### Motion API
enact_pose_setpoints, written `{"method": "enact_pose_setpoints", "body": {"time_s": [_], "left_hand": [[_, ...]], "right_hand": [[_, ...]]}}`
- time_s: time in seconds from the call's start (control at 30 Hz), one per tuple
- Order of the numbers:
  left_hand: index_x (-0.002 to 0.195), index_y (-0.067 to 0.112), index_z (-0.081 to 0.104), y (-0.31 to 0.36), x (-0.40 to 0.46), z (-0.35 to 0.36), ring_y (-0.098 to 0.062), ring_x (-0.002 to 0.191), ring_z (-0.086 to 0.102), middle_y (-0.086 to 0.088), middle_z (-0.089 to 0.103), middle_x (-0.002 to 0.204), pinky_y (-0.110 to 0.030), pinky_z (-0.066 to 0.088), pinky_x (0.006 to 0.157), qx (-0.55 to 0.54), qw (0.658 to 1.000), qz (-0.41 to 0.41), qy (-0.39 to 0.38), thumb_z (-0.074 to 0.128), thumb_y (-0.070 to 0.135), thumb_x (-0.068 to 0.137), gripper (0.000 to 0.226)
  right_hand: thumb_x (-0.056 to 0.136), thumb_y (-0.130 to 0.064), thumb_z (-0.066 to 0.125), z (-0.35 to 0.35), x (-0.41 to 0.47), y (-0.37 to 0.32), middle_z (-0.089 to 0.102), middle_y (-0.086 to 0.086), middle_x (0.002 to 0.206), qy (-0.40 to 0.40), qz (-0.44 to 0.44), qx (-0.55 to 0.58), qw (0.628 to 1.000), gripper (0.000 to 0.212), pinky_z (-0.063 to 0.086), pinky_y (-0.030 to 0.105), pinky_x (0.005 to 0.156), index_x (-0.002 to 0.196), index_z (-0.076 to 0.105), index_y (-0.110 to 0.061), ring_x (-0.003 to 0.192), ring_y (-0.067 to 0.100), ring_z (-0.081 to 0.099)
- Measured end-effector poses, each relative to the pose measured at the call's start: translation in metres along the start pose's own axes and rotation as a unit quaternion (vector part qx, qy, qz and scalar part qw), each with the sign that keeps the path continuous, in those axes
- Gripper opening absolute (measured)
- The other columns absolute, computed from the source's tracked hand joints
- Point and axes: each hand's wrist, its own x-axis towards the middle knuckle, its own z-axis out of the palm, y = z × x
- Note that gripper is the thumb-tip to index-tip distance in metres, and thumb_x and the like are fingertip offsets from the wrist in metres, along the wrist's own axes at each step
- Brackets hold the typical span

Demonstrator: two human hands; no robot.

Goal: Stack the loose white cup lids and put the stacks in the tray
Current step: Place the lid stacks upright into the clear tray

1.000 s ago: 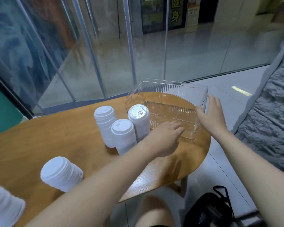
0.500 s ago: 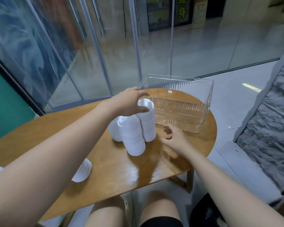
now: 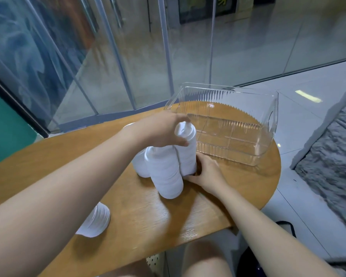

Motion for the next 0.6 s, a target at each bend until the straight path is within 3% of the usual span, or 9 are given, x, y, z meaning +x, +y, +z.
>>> {"method": "enact_pose_setpoints", "body": {"time_s": [0.23, 0.37, 0.43, 0.53, 0.6], "left_hand": [[0.146, 0.041, 0.048, -0.004, 0.003, -0.003, -0.02, 0.115, 0.054, 0.006, 0.055, 0.134, -0.042, 0.051, 0.096, -0.013, 1.0, 0.007, -0.006, 0.075, 0.056, 0.086, 0.067], [0.144, 0.041, 0.049, -0.004, 0.005, -0.004, -0.02, 0.118, 0.054, 0.007, 0.058, 0.135, -0.044, 0.05, 0.099, -0.033, 0.999, 0.019, 0.0, 0.076, 0.056, 0.085, 0.067], [0.144, 0.042, 0.049, -0.003, 0.006, -0.006, -0.019, 0.122, 0.054, 0.01, 0.057, 0.138, -0.045, 0.05, 0.101, -0.041, 0.999, 0.03, 0.007, 0.076, 0.058, 0.084, 0.067], [0.148, 0.04, 0.047, 0.002, 0.005, -0.013, -0.016, 0.124, 0.052, 0.012, 0.054, 0.145, -0.036, 0.046, 0.101, -0.06, 0.997, 0.046, 0.013, 0.076, 0.055, 0.087, 0.069], [0.151, 0.037, 0.046, 0.008, 0.004, -0.021, -0.011, 0.113, 0.049, 0.008, 0.053, 0.145, -0.028, 0.039, 0.093, -0.066, 0.996, 0.054, 0.021, 0.076, 0.051, 0.089, 0.07]], "right_hand": [[0.062, -0.055, 0.083, -0.001, 0.002, -0.001, 0.068, -0.019, 0.113, 0.003, -0.017, 0.046, 0.999, 0.065, 0.053, 0.041, 0.089, 0.121, 0.063, -0.037, 0.108, 0.01, 0.06], [0.067, -0.04, 0.09, -0.007, -0.003, -0.004, 0.067, -0.02, 0.118, 0.012, -0.007, 0.076, 0.997, 0.065, 0.051, 0.033, 0.089, 0.126, 0.063, -0.034, 0.11, 0.007, 0.061], [0.067, -0.041, 0.09, -0.01, -0.006, -0.003, 0.068, -0.021, 0.12, 0.019, 0.001, 0.094, 0.995, 0.069, 0.053, 0.033, 0.09, 0.129, 0.061, -0.035, 0.112, 0.005, 0.063], [0.068, -0.044, 0.089, -0.017, -0.011, -0.004, 0.067, -0.022, 0.121, 0.033, 0.003, 0.115, 0.993, 0.073, 0.056, 0.036, 0.091, 0.133, 0.058, -0.037, 0.111, 0.003, 0.063], [0.069, -0.038, 0.091, -0.024, -0.014, -0.006, 0.068, -0.021, 0.119, 0.054, -0.006, 0.126, 0.991, 0.072, 0.058, 0.035, 0.089, 0.133, 0.059, -0.035, 0.11, 0.002, 0.064]]}}
